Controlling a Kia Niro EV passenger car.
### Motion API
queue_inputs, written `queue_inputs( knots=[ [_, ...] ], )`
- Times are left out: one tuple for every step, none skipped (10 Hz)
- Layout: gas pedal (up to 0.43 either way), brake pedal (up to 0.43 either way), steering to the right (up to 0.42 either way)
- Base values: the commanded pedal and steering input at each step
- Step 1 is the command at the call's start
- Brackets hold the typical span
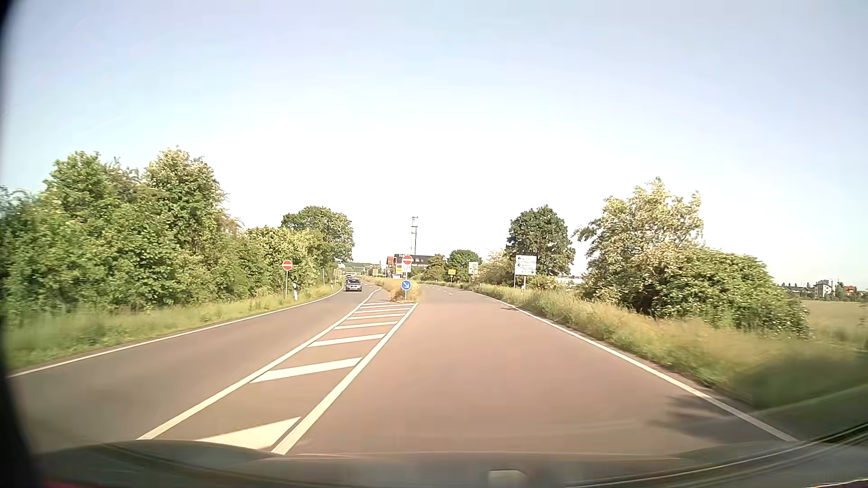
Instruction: Follow the waypoints while adhering to traffic rules and regulations
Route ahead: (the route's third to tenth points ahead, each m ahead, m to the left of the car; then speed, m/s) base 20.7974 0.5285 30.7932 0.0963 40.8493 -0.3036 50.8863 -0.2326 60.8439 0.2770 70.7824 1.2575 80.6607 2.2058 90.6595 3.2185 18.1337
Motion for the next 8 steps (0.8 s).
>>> queue_inputs(
  knots=[
    [0.138,0.03,-0.006],
    [0.138,0.03,-0.005],
    [0.138,0.03,-0.005],
    [0.138,0.03,-0.005],
    [0.138,0.03,-0.005],
    [0.138,0.03,-0.005],
    [0.138,0.03,-0.005],
    [0.138,0.024,-0.005]
  ],
)
